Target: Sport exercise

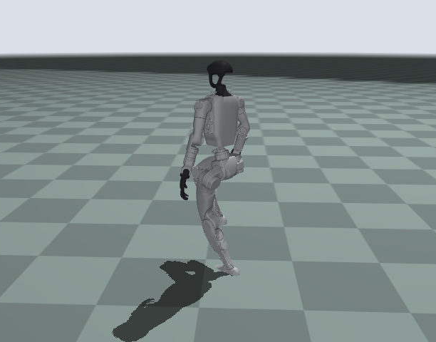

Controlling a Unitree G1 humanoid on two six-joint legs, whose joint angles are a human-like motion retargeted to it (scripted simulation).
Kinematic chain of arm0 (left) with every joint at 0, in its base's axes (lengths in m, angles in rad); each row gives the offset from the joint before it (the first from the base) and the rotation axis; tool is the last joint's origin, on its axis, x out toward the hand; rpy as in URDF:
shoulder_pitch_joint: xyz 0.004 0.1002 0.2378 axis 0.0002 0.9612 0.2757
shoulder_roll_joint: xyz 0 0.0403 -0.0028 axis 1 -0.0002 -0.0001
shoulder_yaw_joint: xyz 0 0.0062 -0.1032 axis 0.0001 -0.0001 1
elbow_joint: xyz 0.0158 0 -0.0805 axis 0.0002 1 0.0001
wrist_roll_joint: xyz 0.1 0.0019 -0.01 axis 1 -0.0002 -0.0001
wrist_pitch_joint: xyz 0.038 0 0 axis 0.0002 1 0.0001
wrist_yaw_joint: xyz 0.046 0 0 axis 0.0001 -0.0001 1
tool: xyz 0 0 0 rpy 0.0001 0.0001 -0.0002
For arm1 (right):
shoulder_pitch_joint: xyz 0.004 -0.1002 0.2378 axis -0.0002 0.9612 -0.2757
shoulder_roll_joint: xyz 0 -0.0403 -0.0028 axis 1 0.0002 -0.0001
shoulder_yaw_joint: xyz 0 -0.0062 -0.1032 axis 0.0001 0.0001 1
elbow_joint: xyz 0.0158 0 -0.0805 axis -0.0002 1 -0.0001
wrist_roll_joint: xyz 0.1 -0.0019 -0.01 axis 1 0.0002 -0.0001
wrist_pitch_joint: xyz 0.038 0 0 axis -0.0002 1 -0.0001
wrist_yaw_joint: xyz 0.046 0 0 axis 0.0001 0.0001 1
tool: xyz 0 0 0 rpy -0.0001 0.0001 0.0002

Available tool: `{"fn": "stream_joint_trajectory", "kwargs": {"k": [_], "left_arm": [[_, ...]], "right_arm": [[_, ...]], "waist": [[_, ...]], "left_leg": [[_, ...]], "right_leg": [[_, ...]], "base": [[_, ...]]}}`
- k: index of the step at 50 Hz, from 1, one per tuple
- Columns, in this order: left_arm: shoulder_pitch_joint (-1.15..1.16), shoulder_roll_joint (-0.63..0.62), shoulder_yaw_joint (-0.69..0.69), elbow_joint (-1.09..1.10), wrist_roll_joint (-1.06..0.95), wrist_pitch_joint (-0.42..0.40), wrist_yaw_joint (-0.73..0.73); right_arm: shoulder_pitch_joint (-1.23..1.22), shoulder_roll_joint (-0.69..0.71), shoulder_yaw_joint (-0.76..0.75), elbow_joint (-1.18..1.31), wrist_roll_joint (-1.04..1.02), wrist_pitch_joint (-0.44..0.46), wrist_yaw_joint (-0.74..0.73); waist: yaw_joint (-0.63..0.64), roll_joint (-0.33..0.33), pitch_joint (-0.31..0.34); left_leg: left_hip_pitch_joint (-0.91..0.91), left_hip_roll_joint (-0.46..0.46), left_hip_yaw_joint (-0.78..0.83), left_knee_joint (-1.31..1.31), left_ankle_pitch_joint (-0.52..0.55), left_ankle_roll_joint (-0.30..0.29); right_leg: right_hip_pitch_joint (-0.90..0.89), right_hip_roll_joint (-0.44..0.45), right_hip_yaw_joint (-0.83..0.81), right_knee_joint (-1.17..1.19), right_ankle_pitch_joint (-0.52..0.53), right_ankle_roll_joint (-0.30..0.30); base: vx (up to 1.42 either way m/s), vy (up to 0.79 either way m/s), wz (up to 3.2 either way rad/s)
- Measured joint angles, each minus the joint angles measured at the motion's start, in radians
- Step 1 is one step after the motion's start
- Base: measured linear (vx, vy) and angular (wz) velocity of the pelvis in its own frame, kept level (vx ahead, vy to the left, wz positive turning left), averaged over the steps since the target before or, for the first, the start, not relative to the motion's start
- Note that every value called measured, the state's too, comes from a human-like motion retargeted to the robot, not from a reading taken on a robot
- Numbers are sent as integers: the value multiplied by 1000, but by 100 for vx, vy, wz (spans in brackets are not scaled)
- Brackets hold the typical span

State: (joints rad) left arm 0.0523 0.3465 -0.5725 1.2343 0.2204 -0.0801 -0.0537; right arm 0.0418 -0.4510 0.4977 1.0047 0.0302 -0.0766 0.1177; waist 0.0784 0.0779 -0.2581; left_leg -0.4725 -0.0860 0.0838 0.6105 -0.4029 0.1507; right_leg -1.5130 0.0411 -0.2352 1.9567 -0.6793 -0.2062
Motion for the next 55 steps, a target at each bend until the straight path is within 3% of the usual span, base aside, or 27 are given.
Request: {"fn": "stream_joint_trajectory", "kwargs": {"k": [3, 7, 11, 14, 20, 26, 30, 35, 39, 43, 49, 55], "left_arm": [[38, 3, -3, -36, 3, -3, -3], [68, -1, -14, -61, 15, 1, -10], [54, 2, -35, -59, 39, 8, -15], [33, 6, -47, -50, 65, 9, -24], [34, 1, -48, -27, 89, -9, -52], [27, 7, -36, -13, 84, -23, -58], [18, 14, -33, -1, 95, -28, -35], [15, 26, -17, -4, 111, -33, 3], [27, 38, 5, -31, 126, -38, 36], [21, 62, 22, -63, 152, -33, 36], [41, 70, 18, -75, 189, -34, 7], [52, 79, -5, -77, 203, -38, -19]], "right_arm": [[-3, -18, -8, -34, 0, 2, 1], [-4, -24, -25, -38, 0, 11, 3], [-9, -10, -46, 4, 0, 22, 1], [-15, 10, -59, 56, -4, 28, -6], [-56, 45, -61, 161, -34, 34, -41], [-59, 67, -56, 192, -69, 36, -91], [-43, 78, -62, 186, -82, 34, -126], [-34, 81, -68, 178, -82, 22, -175], [-42, 75, -64, 186, -99, 9, -220], [-93, 60, -58, 214, -143, -1, -242], [-130, 54, -61, 225, -178, -12, -248], [-118, 47, -66, 196, -189, -18, -244]], "waist": [[17, -15, -15], [33, -28, -16], [34, -33, 0], [24, -33, 10], [-41, -30, -2], [-106, -49, -37], [-120, -64, -58], [-84, -54, -62], [-33, -59, -54], [15, -51, -15], [41, -48, 7], [46, -30, -15]], "left_leg": [[-26, -8, 2, 32, -37, 31], [-55, -21, -15, 98, -164, 51], [-82, -18, -25, 180, -265, 55], [-95, -16, -50, 207, -278, 39], [-69, -13, -85, 83, -101, 34], [-74, -34, -133, -70, 199, -26], [-125, -44, -145, -53, 271, -74], [-244, 18, -117, 188, 126, -79], [-363, 104, -64, 499, -53, -54], [-437, 200, -50, 727, -162, -19], [-442, 277, -39, 813, -210, 17], [-354, 323, -20, 731, -217, -6]], "right_leg": [[20, -3, 29, 39, -3, 4], [45, 11, 68, 79, -5, 35], [79, 34, 104, 68, 2, 72], [130, 48, 129, 6, 22, 93], [313, 40, 184, -247, 122, 123], [528, 20, 247, -572, 253, 130], [654, 23, 285, -788, 330, 142], [797, 74, 285, -1035, 395, 150], [830, 95, 241, -1066, 255, 125], [874, 118, 182, -1099, 166, 91], [922, 134, 132, -1173, 157, 69], [981, 164, 103, -1325, 239, 64]], "base": [[0, -5, 52], [-2, -5, 62], [-1, -5, 84], [1, -5, 98], [4, -7, 133], [-1, -13, 174], [-9, -15, 172], [-12, -15, 127], [-15, -15, 82], [-14, -15, 50], [-10, -10, 47], [-3, -2, 37]]}}
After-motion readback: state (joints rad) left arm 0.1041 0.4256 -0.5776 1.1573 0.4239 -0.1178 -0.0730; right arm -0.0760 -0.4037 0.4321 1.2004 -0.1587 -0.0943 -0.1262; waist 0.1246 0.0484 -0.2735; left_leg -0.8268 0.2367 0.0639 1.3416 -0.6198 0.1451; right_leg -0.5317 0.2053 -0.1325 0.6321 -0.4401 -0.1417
